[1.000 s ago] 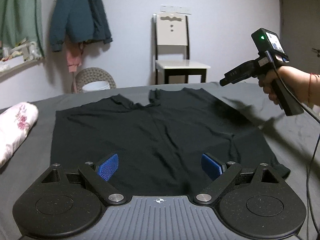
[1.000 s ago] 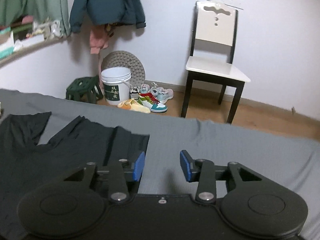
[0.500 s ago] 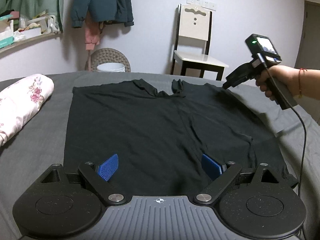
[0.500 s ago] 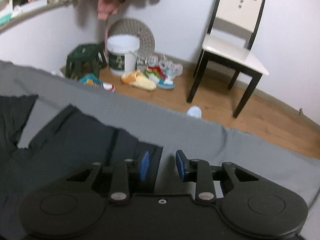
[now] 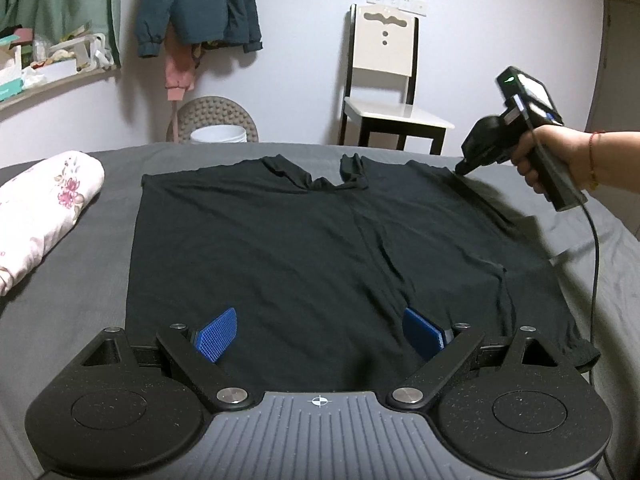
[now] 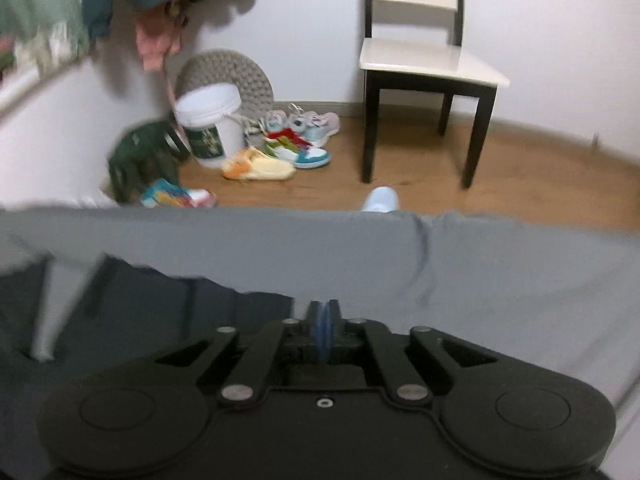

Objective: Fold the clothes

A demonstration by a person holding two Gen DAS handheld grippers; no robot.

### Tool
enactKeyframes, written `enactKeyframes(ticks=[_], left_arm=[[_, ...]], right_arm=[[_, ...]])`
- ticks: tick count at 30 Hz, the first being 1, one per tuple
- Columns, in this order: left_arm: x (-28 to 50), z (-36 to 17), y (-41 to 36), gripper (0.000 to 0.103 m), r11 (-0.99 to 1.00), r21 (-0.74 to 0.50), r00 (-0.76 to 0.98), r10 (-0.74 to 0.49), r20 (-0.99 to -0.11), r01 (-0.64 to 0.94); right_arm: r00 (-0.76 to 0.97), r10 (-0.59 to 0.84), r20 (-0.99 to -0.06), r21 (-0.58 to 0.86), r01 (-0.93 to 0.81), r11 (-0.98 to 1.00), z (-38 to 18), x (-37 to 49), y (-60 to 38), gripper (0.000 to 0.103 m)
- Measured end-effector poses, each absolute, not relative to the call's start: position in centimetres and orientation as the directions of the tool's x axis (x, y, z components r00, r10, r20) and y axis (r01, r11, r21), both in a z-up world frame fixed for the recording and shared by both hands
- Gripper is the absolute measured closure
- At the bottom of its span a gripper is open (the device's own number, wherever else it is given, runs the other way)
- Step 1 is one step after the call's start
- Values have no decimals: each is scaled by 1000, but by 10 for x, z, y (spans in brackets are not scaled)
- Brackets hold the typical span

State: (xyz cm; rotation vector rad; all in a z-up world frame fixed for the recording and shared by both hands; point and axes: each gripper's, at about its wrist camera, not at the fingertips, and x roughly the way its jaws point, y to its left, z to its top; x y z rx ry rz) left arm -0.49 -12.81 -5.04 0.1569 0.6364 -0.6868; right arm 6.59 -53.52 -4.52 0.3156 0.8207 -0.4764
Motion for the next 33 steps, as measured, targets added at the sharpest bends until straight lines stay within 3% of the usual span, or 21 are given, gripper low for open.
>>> enactKeyframes(ticks=[4,7,9,10,11,21,22,25,28,33], left_arm=[[-4,-53,-129,12,770,-67,591,-538,-601,634],[-5,-54,-130,12,768,-59,589,-536,-605,638],[-4,-54,-131,12,766,-54,588,-535,-606,641],[-4,-55,-131,12,764,-53,586,-536,-608,643],[-4,-56,-131,12,763,-52,585,-536,-609,644],[-1,-61,-133,12,769,-39,580,-513,-632,638],[-1,-60,-132,12,770,-42,580,-513,-633,636],[0,-59,-128,12,775,-51,582,-514,-631,630],[5,-52,-119,12,802,-57,609,-495,-619,594],[32,-38,-88,12,884,-107,669,-419,-614,454]], right_arm=[[612,-223,-758,136,483,865,-45,62,-537,92],[620,-189,-761,164,466,869,-47,66,-535,74],[622,-172,-764,182,463,867,-50,71,-537,71],[615,-183,-767,162,461,872,-51,74,-536,77],[605,-201,-770,131,459,879,-52,76,-533,102],[585,-335,-738,50,543,838,-50,77,-539,102],[584,-334,-740,62,553,831,-51,76,-539,97],[595,-318,-738,131,589,797,-47,69,-542,50],[635,-354,-686,110,572,813,-27,50,-521,50],[755,-253,-605,120,400,908,13,-1,-444,47]])
